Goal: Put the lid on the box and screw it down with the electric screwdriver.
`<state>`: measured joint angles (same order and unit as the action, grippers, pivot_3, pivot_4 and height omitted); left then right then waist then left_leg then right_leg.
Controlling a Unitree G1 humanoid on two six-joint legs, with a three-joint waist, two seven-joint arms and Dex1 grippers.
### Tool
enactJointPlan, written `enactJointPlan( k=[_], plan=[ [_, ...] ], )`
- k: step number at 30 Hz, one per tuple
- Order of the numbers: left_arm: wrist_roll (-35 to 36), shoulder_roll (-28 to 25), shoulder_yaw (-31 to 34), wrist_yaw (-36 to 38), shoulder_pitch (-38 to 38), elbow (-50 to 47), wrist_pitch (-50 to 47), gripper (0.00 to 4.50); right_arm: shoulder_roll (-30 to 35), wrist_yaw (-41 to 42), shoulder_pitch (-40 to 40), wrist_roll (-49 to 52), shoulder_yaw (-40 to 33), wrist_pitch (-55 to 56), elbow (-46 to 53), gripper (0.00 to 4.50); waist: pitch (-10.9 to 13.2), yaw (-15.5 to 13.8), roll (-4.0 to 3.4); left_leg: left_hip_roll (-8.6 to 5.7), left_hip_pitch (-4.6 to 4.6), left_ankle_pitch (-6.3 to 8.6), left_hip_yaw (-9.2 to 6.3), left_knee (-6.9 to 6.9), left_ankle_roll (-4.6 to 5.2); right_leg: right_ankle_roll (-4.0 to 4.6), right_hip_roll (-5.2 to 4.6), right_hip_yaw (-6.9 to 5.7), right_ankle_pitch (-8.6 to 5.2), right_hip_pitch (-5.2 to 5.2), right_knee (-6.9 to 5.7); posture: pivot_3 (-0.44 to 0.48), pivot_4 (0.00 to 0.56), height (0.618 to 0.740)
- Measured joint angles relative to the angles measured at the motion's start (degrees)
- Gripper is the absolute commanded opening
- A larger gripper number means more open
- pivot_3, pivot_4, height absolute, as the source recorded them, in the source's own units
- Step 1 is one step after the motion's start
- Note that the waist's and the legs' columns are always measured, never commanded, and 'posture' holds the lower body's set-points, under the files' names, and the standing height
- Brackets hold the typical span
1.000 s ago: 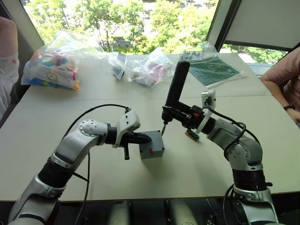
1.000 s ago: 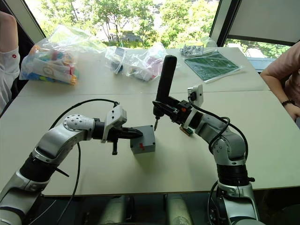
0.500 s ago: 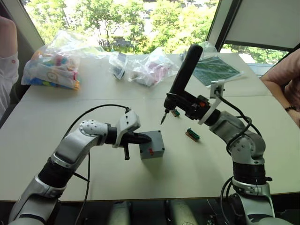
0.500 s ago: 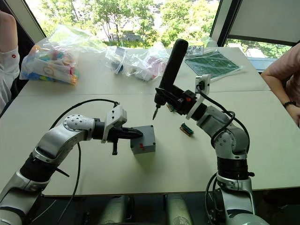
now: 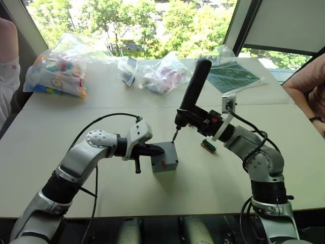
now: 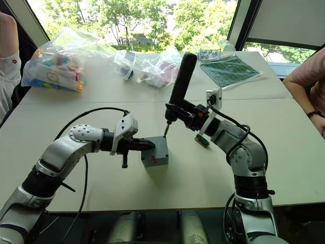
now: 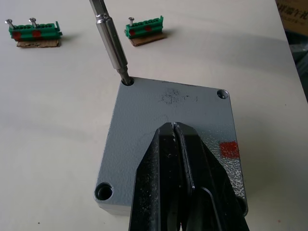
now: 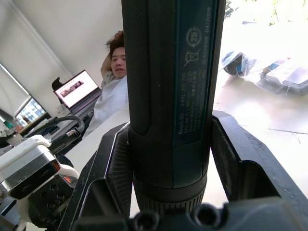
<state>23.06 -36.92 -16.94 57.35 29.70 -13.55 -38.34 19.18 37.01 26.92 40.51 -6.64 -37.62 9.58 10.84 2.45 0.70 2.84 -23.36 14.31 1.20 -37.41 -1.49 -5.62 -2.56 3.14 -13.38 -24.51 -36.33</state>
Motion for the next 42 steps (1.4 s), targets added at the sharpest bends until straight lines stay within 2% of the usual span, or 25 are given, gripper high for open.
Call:
enactJointPlan(
  k=[8, 16, 22, 26, 42],
  plan=[
    [0.0, 0.0, 0.0, 0.0, -0.1, 0.0, 0.0, 0.0, 4.6, 5.0, -1.7, -5.5, 5.2, 6.1, 4.5, 1.91, 0.0, 0.0, 0.03, 0.0, 0.04, 0.0, 0.0, 0.0, 0.0, 0.01, 0.0, 0.0, -0.01, 0.03, 0.0, 0.0, 0.15, 0.74],
    [-0.5, 0.1, -0.3, 0.0, -0.3, 0.1, -0.1, 0.0, 4.8, 4.2, -4.4, -10.6, 9.0, 9.5, 9.1, 1.91, -0.5, 0.1, 0.46, 0.02, 0.31, 0.0, 0.0, 0.06, 0.0, 0.21, 0.02, 0.0, -0.12, 0.25, 0.0, 0.0, 0.15, 0.74],
    [-1.2, 0.3, -0.3, 0.0, -0.7, 0.2, -0.1, 0.0, 4.0, 1.4, -4.9, -11.7, 10.3, 8.9, 8.8, 1.91, -1.1, 0.1, 0.68, 0.03, 0.5, 0.0, 0.01, 0.18, 0.0, 0.26, 0.01, 0.0, -0.16, 0.39, 0.02, 0.0, 0.15, 0.74],
    [-1.3, 0.5, -0.4, -0.1, -1.4, 0.2, -0.2, 0.0, 3.7, 0.0, -4.9, -11.7, 10.4, 8.1, 8.0, 1.91, -1.3, 0.1, 0.67, 0.05, 1.07, 0.02, 0.0, 0.32, -0.01, 0.35, 0.0, -0.01, -0.23, 0.98, 0.23, 0.0, 0.15, 0.74],
    [-2.0, 1.0, -0.4, 0.0, -1.8, 0.2, -0.7, 0.0, 3.8, 0.0, -5.5, -12.2, 10.4, 8.5, 7.7, 1.91, -1.9, 0.1, 0.74, 0.06, 1.08, 0.03, -0.01, 0.39, -0.01, 0.41, -0.07, -0.03, -0.28, 0.99, 0.31, 0.0, 0.15, 0.74]
  ],
)
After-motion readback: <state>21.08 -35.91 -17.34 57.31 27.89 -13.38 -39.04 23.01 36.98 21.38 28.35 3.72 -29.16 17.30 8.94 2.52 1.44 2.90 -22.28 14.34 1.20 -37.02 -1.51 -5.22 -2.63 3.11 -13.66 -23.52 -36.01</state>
